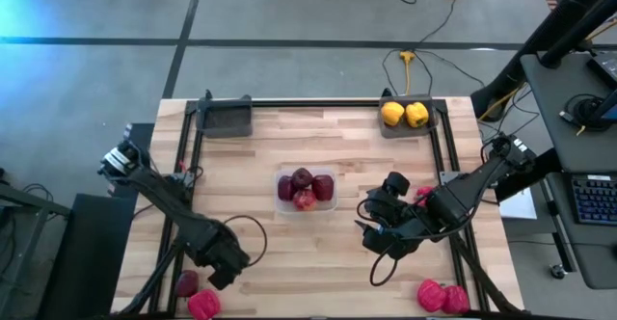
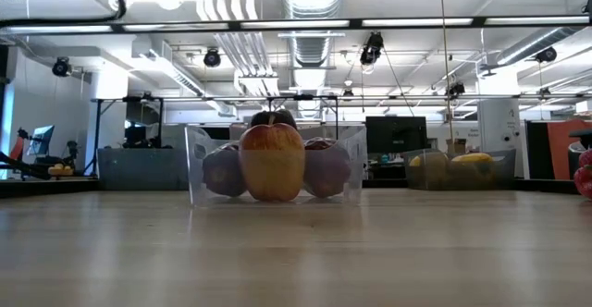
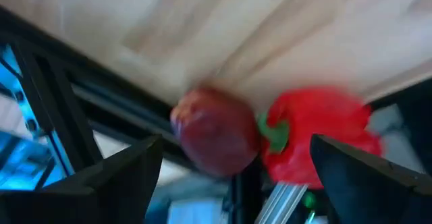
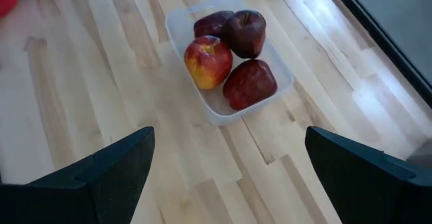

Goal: Sort produce into baskets
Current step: Put the red apple into the transparent bin

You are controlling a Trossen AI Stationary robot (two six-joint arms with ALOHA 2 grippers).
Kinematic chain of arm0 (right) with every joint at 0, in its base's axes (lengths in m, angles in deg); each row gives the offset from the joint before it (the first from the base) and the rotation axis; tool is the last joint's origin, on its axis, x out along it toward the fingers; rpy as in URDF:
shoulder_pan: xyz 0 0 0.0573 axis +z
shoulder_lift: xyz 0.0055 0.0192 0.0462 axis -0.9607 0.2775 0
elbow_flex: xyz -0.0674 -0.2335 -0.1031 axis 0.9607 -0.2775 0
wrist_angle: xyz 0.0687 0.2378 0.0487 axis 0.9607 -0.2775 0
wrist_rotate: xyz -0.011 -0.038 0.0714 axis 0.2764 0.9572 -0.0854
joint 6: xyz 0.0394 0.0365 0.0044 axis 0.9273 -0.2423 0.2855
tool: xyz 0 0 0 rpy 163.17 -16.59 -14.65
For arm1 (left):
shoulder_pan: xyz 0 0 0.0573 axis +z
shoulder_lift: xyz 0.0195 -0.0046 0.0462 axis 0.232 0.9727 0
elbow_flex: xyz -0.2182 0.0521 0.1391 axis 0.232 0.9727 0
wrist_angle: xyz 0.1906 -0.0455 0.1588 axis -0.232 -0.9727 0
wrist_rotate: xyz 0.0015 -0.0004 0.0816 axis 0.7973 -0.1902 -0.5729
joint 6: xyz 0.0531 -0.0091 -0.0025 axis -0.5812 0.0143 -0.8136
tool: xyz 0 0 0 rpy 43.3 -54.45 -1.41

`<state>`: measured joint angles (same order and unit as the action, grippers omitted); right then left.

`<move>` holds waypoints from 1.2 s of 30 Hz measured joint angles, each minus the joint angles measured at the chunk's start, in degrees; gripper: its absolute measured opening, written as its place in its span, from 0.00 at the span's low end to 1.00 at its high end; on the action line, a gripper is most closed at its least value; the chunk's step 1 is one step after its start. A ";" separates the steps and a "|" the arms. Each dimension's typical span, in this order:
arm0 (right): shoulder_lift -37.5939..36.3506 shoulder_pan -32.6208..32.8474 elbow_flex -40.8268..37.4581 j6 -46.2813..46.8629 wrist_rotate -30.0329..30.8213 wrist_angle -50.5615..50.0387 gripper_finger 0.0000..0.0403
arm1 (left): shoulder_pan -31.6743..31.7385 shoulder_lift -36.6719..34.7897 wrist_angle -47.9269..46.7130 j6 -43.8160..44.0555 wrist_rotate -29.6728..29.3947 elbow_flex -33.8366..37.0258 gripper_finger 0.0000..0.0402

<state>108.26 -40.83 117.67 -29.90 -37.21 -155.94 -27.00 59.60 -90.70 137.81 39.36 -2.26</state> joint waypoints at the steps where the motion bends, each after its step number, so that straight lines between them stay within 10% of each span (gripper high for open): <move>1: 0.00 0.02 -0.08 0.00 0.00 -0.01 0.93 | -0.08 0.63 -0.04 -0.98 1.93 0.31 0.88; 19: 0.02 0.54 -3.64 1.48 -0.61 -0.09 0.93 | -4.91 3.69 0.90 -21.38 12.52 1.47 0.85; 28: 0.02 0.54 -4.15 2.91 -1.20 -0.09 0.93 | -16.04 3.75 2.97 -35.38 5.80 -7.33 0.68; 36: 0.02 0.54 -4.21 3.99 -0.15 -0.07 0.93 | -18.07 3.91 12.54 -29.50 5.30 -5.39 0.41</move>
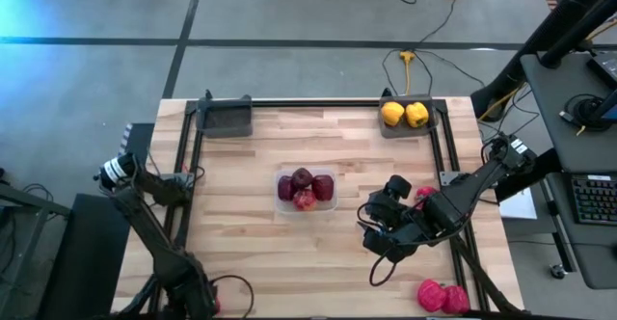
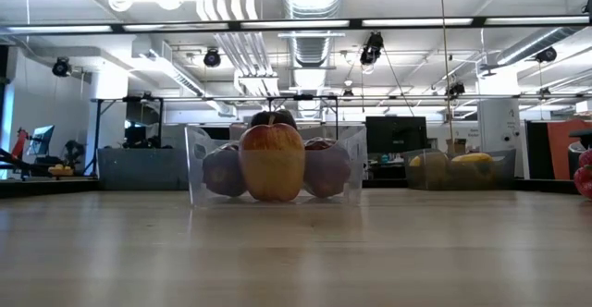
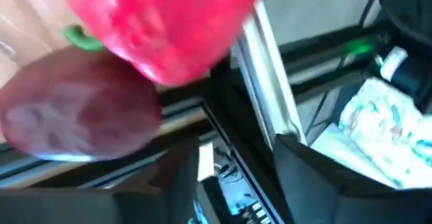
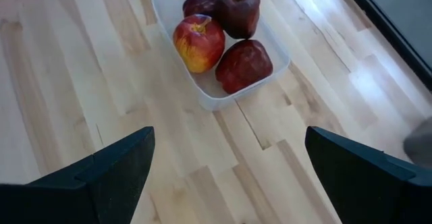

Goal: Sort produce into baskets
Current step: Put the red apple into the transparent bin

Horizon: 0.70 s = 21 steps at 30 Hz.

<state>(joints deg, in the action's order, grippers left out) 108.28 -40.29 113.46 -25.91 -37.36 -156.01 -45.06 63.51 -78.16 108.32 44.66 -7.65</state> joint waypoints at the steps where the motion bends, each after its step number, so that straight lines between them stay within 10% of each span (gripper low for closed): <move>1: 0.00 0.00 0.00 0.19 0.00 0.00 0.93 | -0.04 0.06 1.00 0.56 -0.11 0.56 0.37; 11: 0.00 0.00 0.00 1.74 -0.85 0.00 0.93 | -0.01 0.10 0.78 -0.18 -2.30 5.36 0.02; 21: 0.00 0.00 0.00 0.96 -2.12 0.00 0.93 | 6.76 -0.77 -8.66 -7.55 -12.23 6.55 0.00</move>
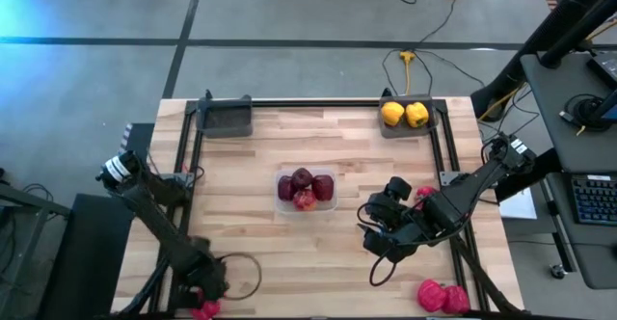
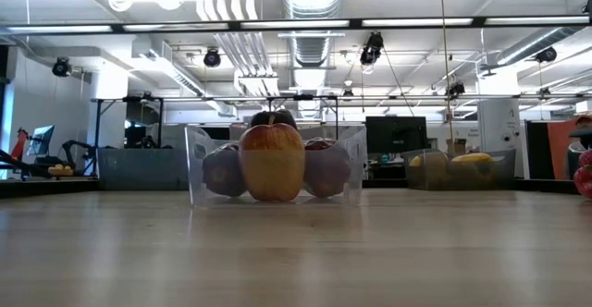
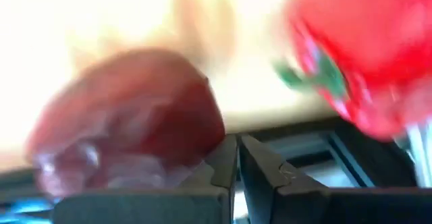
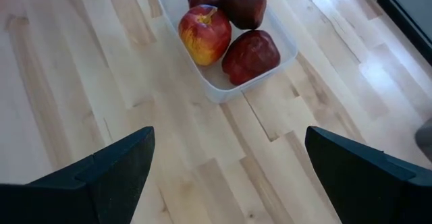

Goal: Sort produce into baskets
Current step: Put the red apple into the transparent bin

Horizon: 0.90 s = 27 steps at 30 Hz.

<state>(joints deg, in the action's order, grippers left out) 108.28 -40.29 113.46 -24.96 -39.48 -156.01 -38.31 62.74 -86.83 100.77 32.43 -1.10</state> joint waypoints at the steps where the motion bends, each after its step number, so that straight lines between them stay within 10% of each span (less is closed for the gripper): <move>1: 0.00 0.00 0.00 -0.20 0.00 0.00 0.93 | 1.71 -0.38 -1.64 -1.24 -2.95 -0.77 0.00; 9: 0.00 0.00 0.00 1.43 0.08 0.02 0.93 | 14.39 -7.41 -7.02 3.64 -21.30 -3.75 0.04; 27: 0.27 1.49 0.00 3.19 0.17 2.30 0.93 | 10.89 -23.15 -10.33 3.85 -21.48 2.44 0.73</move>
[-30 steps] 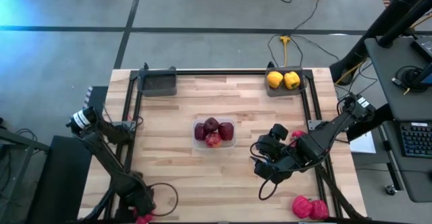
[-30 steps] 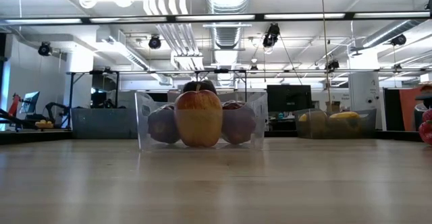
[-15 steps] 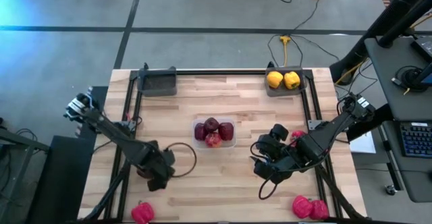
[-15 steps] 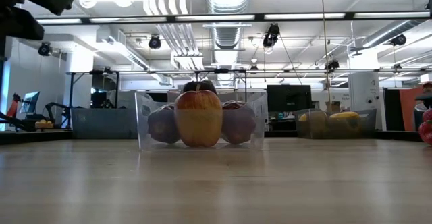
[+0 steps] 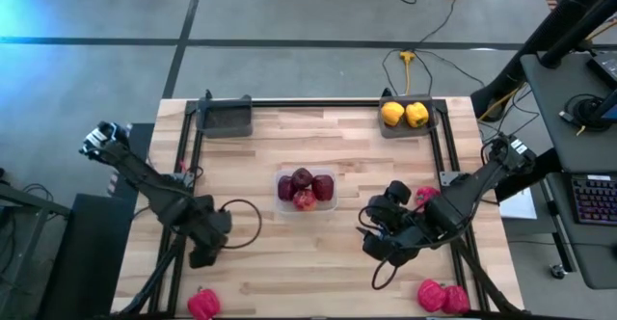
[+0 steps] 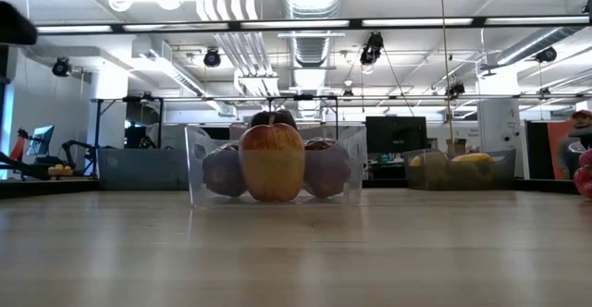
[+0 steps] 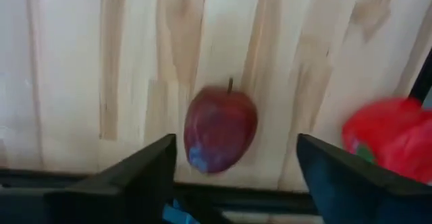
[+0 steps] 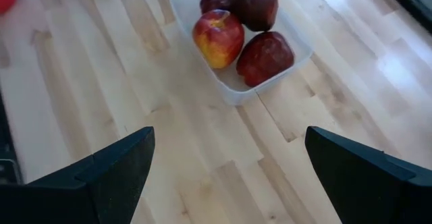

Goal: Sort produce into baskets
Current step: Put the red apple into the transparent bin

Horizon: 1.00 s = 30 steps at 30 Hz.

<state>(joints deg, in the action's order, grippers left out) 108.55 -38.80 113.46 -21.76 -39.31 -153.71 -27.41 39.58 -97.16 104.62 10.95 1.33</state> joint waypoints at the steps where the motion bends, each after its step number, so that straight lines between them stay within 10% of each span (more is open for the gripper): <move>1: 0.16 0.22 0.00 0.85 0.00 0.32 0.93 | -1.05 -1.43 0.49 0.64 0.00 1.53 0.76; 22: 5.37 -1.06 0.00 24.97 -2.11 0.92 0.93 | -10.13 -7.15 31.00 -3.23 -3.17 27.29 0.95; 30: 6.09 -1.51 2.15 32.45 -4.55 0.92 0.93 | -10.09 -6.29 41.34 -5.97 -13.11 30.75 0.75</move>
<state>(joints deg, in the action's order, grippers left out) 114.64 -40.31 115.61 10.69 -43.86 -152.80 -37.50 33.29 -55.82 98.64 -2.16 32.09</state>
